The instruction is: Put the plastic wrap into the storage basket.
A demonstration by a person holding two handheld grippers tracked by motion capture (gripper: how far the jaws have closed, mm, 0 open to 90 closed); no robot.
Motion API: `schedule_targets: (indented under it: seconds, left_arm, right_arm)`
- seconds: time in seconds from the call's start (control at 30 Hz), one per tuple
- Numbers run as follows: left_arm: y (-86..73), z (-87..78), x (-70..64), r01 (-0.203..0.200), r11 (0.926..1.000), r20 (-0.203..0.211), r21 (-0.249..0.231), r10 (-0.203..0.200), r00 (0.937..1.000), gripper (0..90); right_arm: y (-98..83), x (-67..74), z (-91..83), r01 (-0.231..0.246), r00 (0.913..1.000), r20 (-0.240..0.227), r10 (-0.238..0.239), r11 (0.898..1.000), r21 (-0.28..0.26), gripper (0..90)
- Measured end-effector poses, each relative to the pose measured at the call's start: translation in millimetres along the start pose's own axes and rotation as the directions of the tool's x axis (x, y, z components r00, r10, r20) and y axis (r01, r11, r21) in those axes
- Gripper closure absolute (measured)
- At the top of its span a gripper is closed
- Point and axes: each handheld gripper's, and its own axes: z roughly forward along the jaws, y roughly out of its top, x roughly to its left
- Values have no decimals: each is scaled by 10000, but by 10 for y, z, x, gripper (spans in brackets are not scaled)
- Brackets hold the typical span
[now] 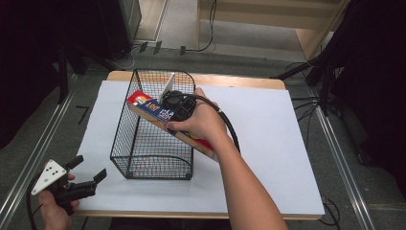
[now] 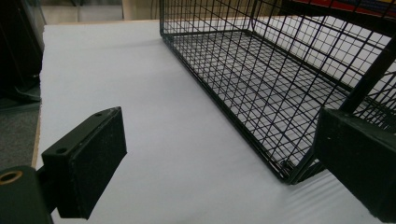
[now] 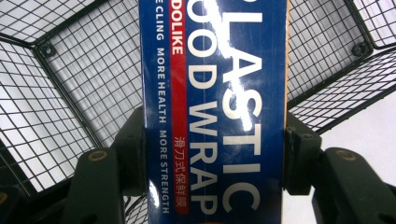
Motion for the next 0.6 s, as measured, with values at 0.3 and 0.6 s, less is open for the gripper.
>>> schedule_targets:
  seconds: [0.3,0.6]
  left_arm:
    - [-1,-3,5,19,10000,-21,-22,-19,10000,35]
    - [-3,-11,7,47,10000,-32,-40,-48,10000,35]
  right_arm:
    - [18,21,33,85,9999,101,-86,9999,106,408]
    - [-3,-11,-46,-257,9995,201,263,9992,-298,70]
